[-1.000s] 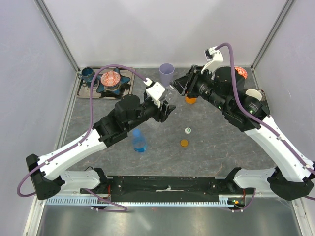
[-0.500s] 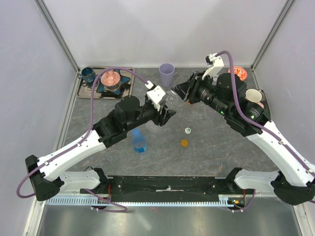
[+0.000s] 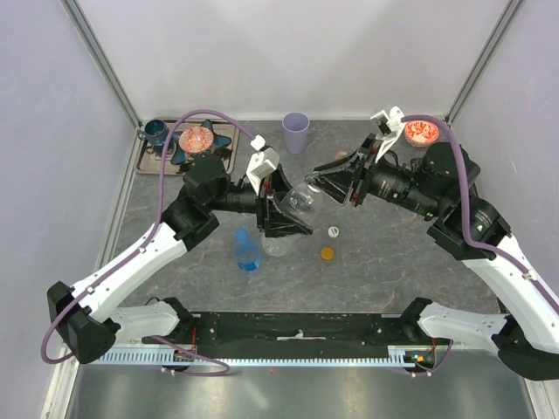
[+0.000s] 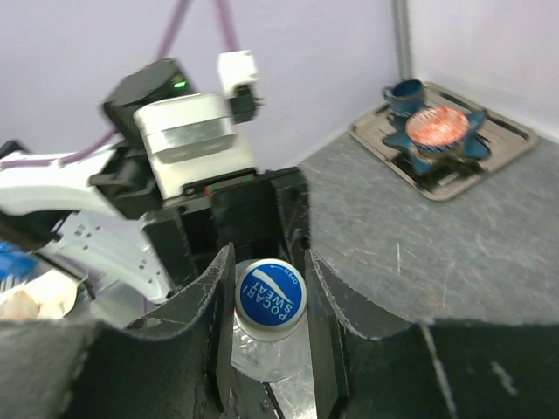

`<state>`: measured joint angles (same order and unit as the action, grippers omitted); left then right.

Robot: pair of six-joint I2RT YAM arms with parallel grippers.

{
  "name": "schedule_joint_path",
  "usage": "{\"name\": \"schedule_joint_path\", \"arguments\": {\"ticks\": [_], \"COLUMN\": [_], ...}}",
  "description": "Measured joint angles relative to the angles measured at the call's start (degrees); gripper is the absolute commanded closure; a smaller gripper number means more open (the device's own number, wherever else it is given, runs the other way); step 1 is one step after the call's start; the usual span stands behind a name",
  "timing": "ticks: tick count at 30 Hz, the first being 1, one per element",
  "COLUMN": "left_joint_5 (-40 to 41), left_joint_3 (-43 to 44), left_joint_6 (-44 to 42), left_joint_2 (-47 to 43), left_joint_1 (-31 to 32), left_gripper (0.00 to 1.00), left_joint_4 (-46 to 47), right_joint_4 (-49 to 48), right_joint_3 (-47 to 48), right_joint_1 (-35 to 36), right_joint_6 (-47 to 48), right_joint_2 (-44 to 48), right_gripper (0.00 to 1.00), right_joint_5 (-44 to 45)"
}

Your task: Unscrew the bottle caps

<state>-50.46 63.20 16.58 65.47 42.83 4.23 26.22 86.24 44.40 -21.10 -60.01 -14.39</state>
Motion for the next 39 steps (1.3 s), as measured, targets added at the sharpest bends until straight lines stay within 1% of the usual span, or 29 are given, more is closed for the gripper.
{"name": "schedule_joint_path", "arguments": {"ticks": [2, 6, 8, 13, 17, 21, 22, 23, 24, 25, 26, 27, 28, 31, 34, 37, 39], "left_joint_5": [-6.40, -18.73, -22.58, -30.12, -34.16, -35.95, -36.26, -36.44, -36.54, -36.57, -36.57, -36.15, -34.93, -29.83, -22.73, -15.82, -9.01], "left_joint_3": [-0.26, -0.81, -0.81, -0.81, -0.81, -0.81, -0.81, -0.81, -0.81, -0.81, -0.79, -0.68, -0.44, 2.21, 5.18, 6.08, 6.12], "left_joint_6": [4.85, 17.03, 21.86, 33.68, 41.70, 46.07, 46.75, 47.12, 47.21, 47.12, 46.45, 44.35, 42.05, 29.97, 17.94, 9.33, 3.82], "left_joint_2": [0.98, 3.72, 5.11, 8.31, 10.56, 11.54, 11.63, 11.67, 11.67, 11.67, 11.56, 11.26, 10.91, 9.33, 7.54, 5.90, 4.85], "left_joint_1": [-1.27, -2.64, -2.64, -2.62, -2.62, -2.60, -2.60, -2.60, -2.60, -2.60, -2.62, -2.62, -2.78, -3.45, -3.76, -3.74, -2.99], "left_gripper": [0.62, 0.62, 0.62, 0.62, 0.62, 0.61, 0.61, 0.61, 0.61, 0.60, 0.60, 0.60, 0.59, 0.59, 0.58, 0.57, 0.56], "left_joint_4": [5.09, 18.75, 24.61, 39.17, 49.35, 54.80, 55.52, 55.78, 55.65, 55.19, 53.37, 50.38, 47.21, 30.38, 15.47, 6.12, 0.37], "right_joint_4": [-1.99, -6.25, -7.30, -9.40, -12.20, -13.33, -13.40, -13.44, -13.42, -13.35, -13.14, -12.48, -11.30, -8.33, -5.40, -4.31, -4.26], "right_joint_3": [-0.37, -2.62, -3.39, -5.20, -7.72, -8.55, -8.61, -8.66, -8.66, -8.66, -8.63, -8.57, -8.52, -7.26, -3.19, 1.36, 3.21], "right_joint_1": [-0.09, -0.46, -0.50, -0.68, -0.81, -0.81, -0.81, -0.81, -0.81, -0.81, -0.81, -0.79, -0.66, -0.15, -0.11, -0.11, -0.09], "right_joint_6": [1.57, 4.61, 5.97, 9.46, 10.75, 11.10, 11.10, 11.10, 11.02, 10.84, 10.49, 9.97, 9.07, 7.19, 5.35, 3.54, 2.03], "right_joint_2": [0.66, 2.78, 3.69, 5.11, 6.25, 6.43, 6.43, 6.43, 6.43, 6.43, 6.45, 6.56, 6.71, 6.91, 6.62, 6.12, 5.90], "right_gripper": [1.00, 1.00, 1.00, 1.00, 1.00, 1.00, 0.95, 0.82, 0.63, 0.39, 0.29, 0.24, 0.13, 0.04, 0.03, 0.04, 0.06], "right_joint_5": [-4.33, -12.68, -15.58, -22.47, -26.34, -28.22, -28.44, -28.50, -28.46, -28.28, -27.63, -26.73, -26.12, -20.33, -13.25, -6.67, -2.38]}}
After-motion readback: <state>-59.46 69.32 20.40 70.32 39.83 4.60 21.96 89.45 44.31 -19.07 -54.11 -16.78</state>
